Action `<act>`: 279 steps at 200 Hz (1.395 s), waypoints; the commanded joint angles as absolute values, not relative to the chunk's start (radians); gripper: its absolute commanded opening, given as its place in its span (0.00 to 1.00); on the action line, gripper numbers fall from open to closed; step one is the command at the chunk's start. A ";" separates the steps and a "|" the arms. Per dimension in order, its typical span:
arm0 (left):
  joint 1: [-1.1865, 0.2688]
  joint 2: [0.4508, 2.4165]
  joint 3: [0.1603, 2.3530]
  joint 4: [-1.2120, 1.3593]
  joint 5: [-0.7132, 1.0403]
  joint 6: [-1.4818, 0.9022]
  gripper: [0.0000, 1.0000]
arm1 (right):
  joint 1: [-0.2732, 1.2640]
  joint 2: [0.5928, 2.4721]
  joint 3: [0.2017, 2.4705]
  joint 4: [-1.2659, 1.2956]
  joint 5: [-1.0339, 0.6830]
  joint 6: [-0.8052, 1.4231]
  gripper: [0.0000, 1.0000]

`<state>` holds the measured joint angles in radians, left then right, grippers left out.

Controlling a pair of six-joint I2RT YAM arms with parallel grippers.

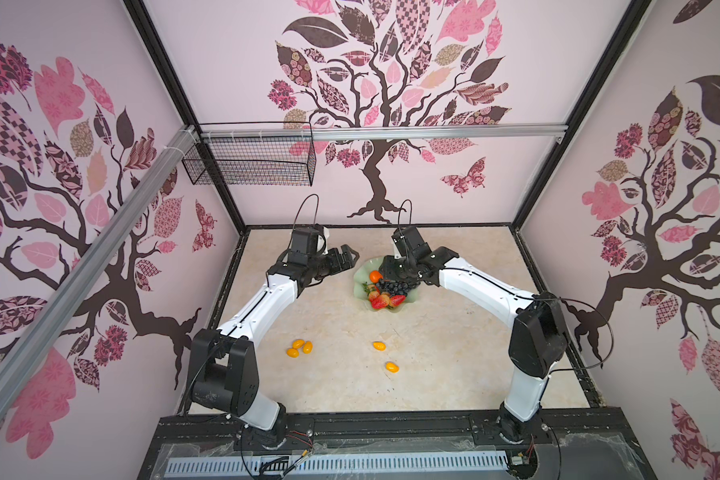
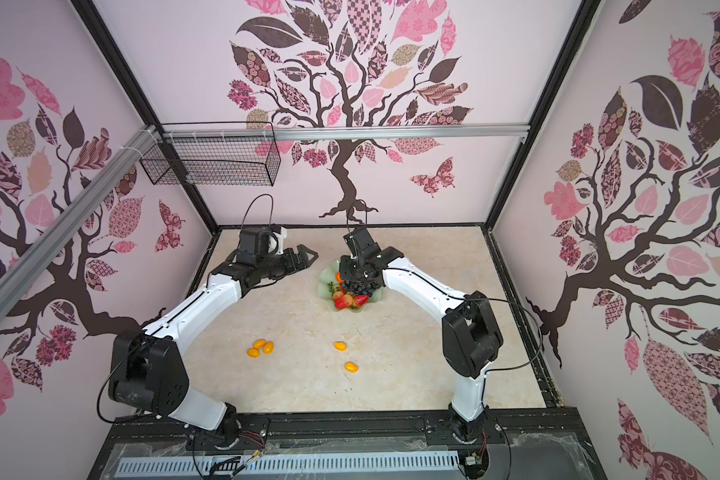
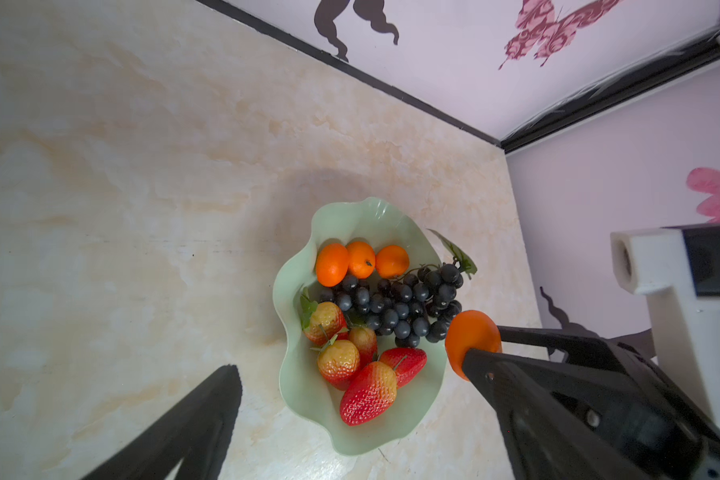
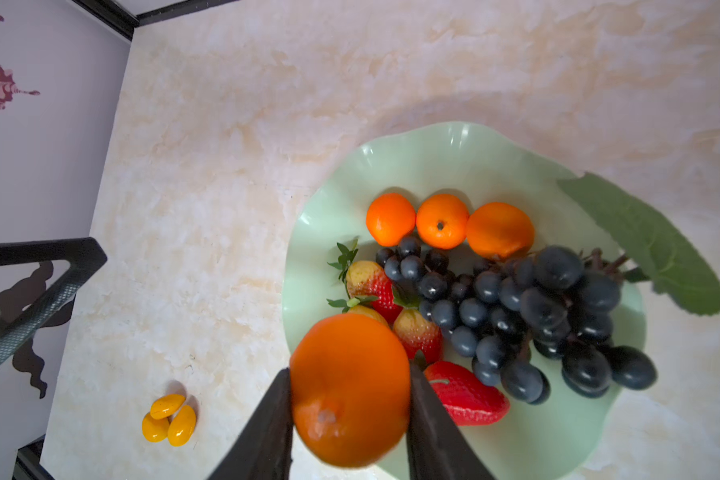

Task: Place and organize the fake fruits in the fruit bowl
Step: 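Lower the orange onto the other tangerines and open the right gripper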

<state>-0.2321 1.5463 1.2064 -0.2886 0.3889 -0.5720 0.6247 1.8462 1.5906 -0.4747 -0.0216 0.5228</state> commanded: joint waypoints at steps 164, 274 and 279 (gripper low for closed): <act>-0.129 1.723 1.218 -0.193 0.603 -0.663 0.98 | 0.581 2.250 2.024 -0.702 0.085 0.440 0.37; -0.221 1.760 1.280 -0.264 0.607 -0.585 0.98 | 0.553 2.441 2.261 -0.851 0.189 0.436 0.38; -0.222 1.763 1.281 -0.266 0.607 -0.586 0.98 | 0.551 2.446 2.263 -0.854 0.189 0.437 0.38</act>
<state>-0.2169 1.7454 1.2388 -0.2451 0.6079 -0.6170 0.5625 2.4008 2.2230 -0.7975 0.1589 0.4442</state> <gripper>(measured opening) 0.983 0.412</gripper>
